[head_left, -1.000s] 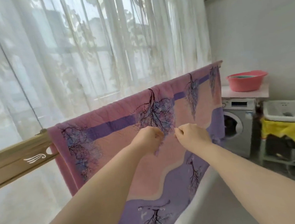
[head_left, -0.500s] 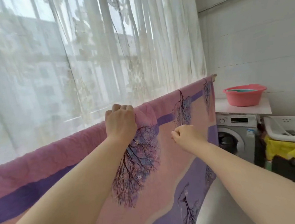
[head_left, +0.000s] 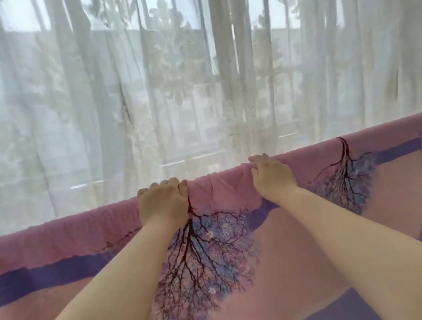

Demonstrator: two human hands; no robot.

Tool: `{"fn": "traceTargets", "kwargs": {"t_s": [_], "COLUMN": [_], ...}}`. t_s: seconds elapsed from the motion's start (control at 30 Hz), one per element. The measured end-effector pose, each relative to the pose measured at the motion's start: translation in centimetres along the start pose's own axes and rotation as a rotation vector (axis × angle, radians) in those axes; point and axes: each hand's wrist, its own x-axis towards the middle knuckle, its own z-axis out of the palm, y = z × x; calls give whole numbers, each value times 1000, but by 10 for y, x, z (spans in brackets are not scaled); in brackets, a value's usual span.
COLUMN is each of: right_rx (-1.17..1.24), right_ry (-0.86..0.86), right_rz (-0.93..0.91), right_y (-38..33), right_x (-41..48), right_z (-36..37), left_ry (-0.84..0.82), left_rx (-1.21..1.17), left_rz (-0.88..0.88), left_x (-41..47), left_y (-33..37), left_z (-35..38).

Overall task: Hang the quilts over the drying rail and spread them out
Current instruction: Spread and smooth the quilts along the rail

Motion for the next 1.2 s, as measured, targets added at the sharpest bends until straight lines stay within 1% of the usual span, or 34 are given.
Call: {"fn": "traceTargets", "kwargs": {"t_s": [0.1,0.17,0.3,0.47,0.67,0.7,0.77,0.83,0.9,0.93,0.97,1.0,1.07,1.1,1.13,1.2], "right_rx": [-49,-31,-140,-151,-220,-222,-234,-149,124,282,390,414,289,176,52,-115], "right_ry": [-116,-202,-257,-264,-268,-256,-233,-225,-223,-198,-139,-72,13,0,-62,-222], "right_rz": [-68,-89,-147,-27,-26,-25,-54,-93,-97,-96,-93,-88,-52,-19,11,29], "right_y": [6,11,28,64,81,81,83,86,102,112,131,150,198,222,246,281], "right_x": [11,16,23,34,37,35,34,37,40,41,44,47,56,59,62,66], "right_z": [4,5,-1,-19,-26,-27,-29,-33,-42,-46,-53,-59,-71,-77,-84,-96], "left_ry": [28,42,13,-17,-25,-9,52,65,-6,-37,-64,-94,-157,-183,-191,-134], "left_rx": [22,63,128,105,43,42,20,-116,-327,-398,-445,-453,-397,-345,-280,-151], "left_rz": [-38,-66,-104,-144,-175,-147,-22,83,89,81,78,77,88,78,58,20], "left_x": [-10,-13,-13,-7,7,9,18,28,38,42,47,51,58,61,63,63], "left_y": [-5,-5,-12,-9,29,39,79,132,187,209,233,250,278,287,297,306], "left_z": [-7,-10,-16,-15,-11,-13,-15,-19,-24,-26,-24,-22,-14,-8,-3,4]}}
